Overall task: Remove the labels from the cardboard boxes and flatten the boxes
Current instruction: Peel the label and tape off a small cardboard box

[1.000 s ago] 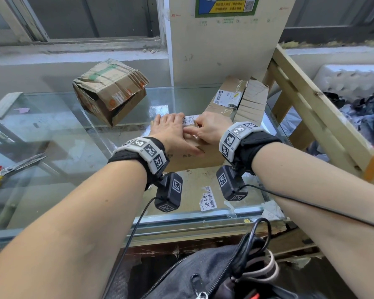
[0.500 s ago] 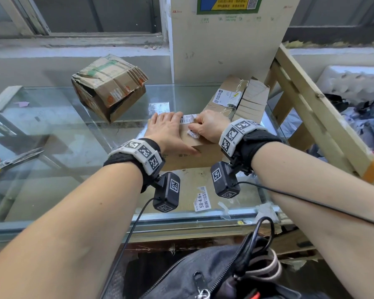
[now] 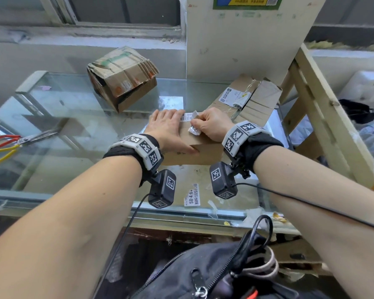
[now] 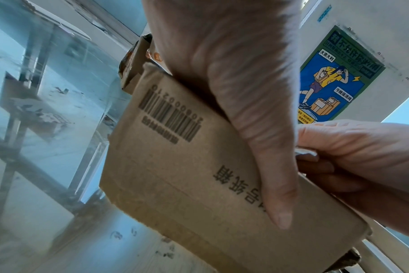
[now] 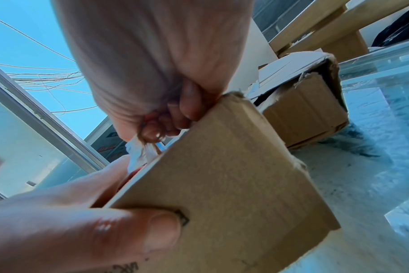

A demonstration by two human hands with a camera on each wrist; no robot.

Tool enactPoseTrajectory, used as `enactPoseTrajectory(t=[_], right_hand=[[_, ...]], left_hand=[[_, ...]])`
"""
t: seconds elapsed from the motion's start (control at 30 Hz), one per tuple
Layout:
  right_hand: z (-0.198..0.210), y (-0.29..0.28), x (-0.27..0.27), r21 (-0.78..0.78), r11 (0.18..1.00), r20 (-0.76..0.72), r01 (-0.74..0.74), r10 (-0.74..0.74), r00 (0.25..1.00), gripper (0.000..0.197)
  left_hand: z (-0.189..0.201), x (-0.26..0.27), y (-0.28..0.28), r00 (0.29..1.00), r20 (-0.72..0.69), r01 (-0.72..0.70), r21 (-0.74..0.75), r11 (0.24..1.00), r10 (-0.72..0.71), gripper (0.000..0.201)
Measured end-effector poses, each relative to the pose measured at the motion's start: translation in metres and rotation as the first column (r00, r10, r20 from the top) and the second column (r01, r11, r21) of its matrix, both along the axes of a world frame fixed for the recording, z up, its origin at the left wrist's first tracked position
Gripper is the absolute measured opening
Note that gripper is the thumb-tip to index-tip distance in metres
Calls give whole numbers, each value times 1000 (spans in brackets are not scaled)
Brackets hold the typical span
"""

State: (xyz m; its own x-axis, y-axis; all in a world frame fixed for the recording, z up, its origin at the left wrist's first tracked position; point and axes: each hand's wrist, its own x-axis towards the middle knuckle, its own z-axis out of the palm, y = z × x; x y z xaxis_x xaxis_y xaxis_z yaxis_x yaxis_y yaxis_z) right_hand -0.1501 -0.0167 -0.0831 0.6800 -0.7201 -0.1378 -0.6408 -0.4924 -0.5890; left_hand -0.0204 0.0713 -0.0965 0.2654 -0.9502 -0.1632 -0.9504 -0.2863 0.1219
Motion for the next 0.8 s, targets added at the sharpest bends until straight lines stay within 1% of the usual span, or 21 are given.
enactPoseTrajectory(t=[0.1, 0.2, 0.47, 0.63, 0.73, 0.8], right_hand=[[-2, -1, -1, 5, 1000, 15, -10, 10, 1000, 34], [-2, -1, -2, 24, 1000, 35, -4, 3, 999, 40], [-3, 0, -4, 84, 996, 93, -2, -5, 996, 32], [0, 1, -4, 133, 991, 122, 8, -24, 992, 35], [4, 1, -6, 162, 987, 140, 15, -38, 989, 41], [5, 0, -6, 175, 985, 143, 12, -37, 989, 40]], left_hand=[[1, -3, 1, 1000, 11, -18, 10, 1000, 18, 124], [2, -5, 2, 999, 21, -32, 22, 999, 31, 124], [3, -8, 3, 998, 19, -52, 34, 998, 52, 125], [2, -8, 5, 999, 20, -43, 29, 999, 42, 125], [2, -7, 4, 999, 23, -43, 25, 999, 43, 125], [2, -7, 3, 999, 25, -42, 24, 999, 42, 125]])
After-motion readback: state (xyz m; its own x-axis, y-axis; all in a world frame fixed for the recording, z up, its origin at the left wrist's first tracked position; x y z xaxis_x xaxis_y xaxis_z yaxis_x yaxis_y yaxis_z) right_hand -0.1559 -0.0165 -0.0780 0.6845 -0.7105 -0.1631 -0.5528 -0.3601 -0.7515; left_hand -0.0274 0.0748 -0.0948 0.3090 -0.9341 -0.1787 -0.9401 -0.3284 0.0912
